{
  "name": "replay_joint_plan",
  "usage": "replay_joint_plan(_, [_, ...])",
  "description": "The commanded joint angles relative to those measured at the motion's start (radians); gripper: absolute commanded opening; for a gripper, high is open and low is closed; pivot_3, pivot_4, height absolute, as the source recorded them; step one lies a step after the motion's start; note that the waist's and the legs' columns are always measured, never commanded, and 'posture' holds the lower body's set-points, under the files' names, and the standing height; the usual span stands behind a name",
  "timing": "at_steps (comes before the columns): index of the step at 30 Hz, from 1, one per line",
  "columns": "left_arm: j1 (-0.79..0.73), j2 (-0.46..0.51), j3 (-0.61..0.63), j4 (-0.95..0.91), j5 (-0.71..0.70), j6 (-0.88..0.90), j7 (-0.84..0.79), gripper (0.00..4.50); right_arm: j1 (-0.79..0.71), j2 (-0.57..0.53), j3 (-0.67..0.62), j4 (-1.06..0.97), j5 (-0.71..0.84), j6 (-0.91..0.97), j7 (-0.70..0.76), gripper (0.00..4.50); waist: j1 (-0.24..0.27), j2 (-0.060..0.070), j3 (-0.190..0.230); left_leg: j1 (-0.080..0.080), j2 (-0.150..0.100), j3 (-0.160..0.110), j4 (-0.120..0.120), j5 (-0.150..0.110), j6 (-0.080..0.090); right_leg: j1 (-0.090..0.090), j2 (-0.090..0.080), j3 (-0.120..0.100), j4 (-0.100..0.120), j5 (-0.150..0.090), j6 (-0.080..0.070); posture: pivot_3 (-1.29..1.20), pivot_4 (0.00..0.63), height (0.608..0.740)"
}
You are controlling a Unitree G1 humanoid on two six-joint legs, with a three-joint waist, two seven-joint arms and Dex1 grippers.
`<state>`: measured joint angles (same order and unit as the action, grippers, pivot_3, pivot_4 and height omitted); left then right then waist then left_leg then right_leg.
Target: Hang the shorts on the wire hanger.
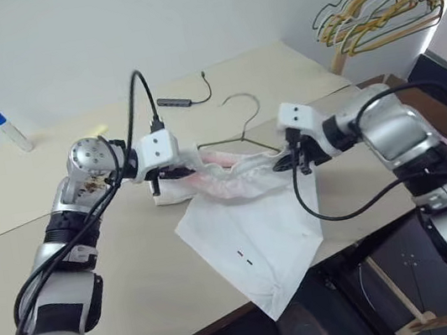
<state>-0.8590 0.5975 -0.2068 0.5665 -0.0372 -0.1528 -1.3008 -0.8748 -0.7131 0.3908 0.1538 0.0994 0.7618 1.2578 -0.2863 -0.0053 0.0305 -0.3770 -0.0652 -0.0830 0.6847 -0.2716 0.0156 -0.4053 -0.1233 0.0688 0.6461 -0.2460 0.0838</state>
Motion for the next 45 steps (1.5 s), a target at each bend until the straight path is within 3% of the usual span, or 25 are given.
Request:
replay_joint_plan(1, [-0.052, 0.009, 0.071, 0.01, -0.084, 0.0, -0.042, 2.24, 0.057, -0.057, -0.127, -0.105, 0.067, 0.104, -0.028, 0.0, -0.002, 0.0, 0.0, 0.0, 0.0, 0.0, 0.0, 0.0, 0.0, 0.0, 0.0, 0.0, 0.0, 0.0, 0.0, -0.26, 0.0, 0.74])
replay_joint_plan(8, [-0.1, 0.002, 0.141, 0.09, -0.137, -0.017, -0.031, 4.39, 0.317, -0.138, -0.328, -0.371, 0.2, 0.305, -0.127, 0.0, -0.004, 0.0, 0.0, 0.0, 0.0, 0.0, 0.0, 0.0, 0.0, 0.001, 0.0, 0.0, 0.0, 0.0, 0.0, -0.3, 0.0, 0.74])
replay_joint_plan(9, [-0.106, -0.001, 0.147, 0.1, -0.136, -0.023, -0.023, 4.45, 0.337, -0.141, -0.348, -0.395, 0.215, 0.325, -0.141, 0.0, -0.006, 0.0, 0.0, 0.0, 0.0, 0.0, 0.001, 0.0, 0.001, 0.001, 0.0, 0.0, 0.0, 0.0, 0.0, -0.3, 0.0, 0.74])
replay_joint_plan(12, [-0.13, -0.009, 0.171, 0.126, -0.141, -0.003, 0.015, 4.45, 0.439, -0.134, -0.461, -0.5, 0.28, 0.427, -0.197, 0.0, -0.01, 0.0, 0.0, 0.0, 0.0, 0.0, 0.001, 0.001, 0.001, 0.001, 0.0, 0.0, 0.0, 0.0, 0.0, -0.33, 0.0, 0.74])
replay_joint_plan(16, [-0.148, -0.041, 0.234, 0.078, -0.231, 0.148, 0.051, 4.45, 0.565, -0.094, -0.621, -0.605, 0.338, 0.563, -0.297, 0.0, -0.008, -0.001, -0.001, 0.0, 0.0, 0.0, 0.001, 0.001, 0.001, 0.002, 0.0, -0.001, 0.0, 0.0, 0.001, -0.34, 0.0, 0.74])
replay_joint_plan(21, [-0.075, -0.15, 0.33, -0.29, -0.445, 0.493, 0.258, 4.45, 0.608, 0.035, -0.89, -0.617, 0.263, 0.802, -0.522, 0.0, -0.006, 0.0, -0.001, -0.002, 0.0, 0.0, 0.003, 0.0, 0.002, 0.001, -0.003, 0.001, 0.0, 0.0, 0.002, -0.36, 0.0, 0.74])
replay_joint_plan(25, [-0.029, -0.226, 0.378, -0.553, -0.606, 0.692, 0.424, 4.45, 0.549, 0.103, -1.061, -0.597, 0.209, 0.853, -0.68, 0.0, -0.008, 0.002, -0.003, -0.003, 0.0, 0.0, 0.004, 0.0, 0.003, 0.001, -0.003, 0.001, 0.0, 0.0, 0.002, -0.37, 0.0, 0.74])
replay_joint_plan(30, [-0.024, -0.271, 0.405, -0.707, -0.74, 0.85, 0.576, 4.45, 0.511, -0.021, -1.079, -0.518, 0.255, 0.853, -0.733, 0.0, -0.03, 0.006, -0.005, 0.001, 0.0, 0.001, 0.004, 0.0, 0.003, 0.005, -0.001, 0.002, 0.0, 0.0, 0.003, -0.38, 0.0, 0.74])
replay_joint_plan(32, [-0.021, -0.261, 0.401, -0.74, -0.765, 0.875, 0.584, 4.45, 0.46, -0.071, -1.081, -0.443, 0.259, 0.853, -0.767, 0.0, -0.043, 0.007, -0.005, 0.009, 0.0, 0.002, 0.003, 0.0, 0.003, 0.016, 0.0, 0.001, -0.003, -0.002, 0.005, -0.38, 0.0, 0.74])
replay_joint_plan(38, [-0.02, -0.241, 0.379, -0.778, -0.766, 0.898, 0.612, 4.45, 0.24, -0.223, -1.054, -0.167, 0.208, 0.853, -0.877, 0.0, -0.082, 0.007, -0.005, 0.024, 0.0, 0.004, -0.004, -0.002, 0.005, 0.039, 0.0, 0.0, -0.017, -0.007, 0.014, -0.37, 0.0, 0.74])
replay_joint_plan(45, [-0.013, -0.229, 0.363, -0.771, -0.756, 0.881, 0.607, 4.45, 0.058, -0.322, -0.975, 0.128, 0.145, 0.761, -0.937, 0.0, -0.096, 0.006, -0.004, 0.025, -0.002, 0.006, -0.004, -0.004, 0.008, 0.04, -0.003, 0.0, -0.021, -0.006, 0.012, -0.37, 0.0, 0.74])
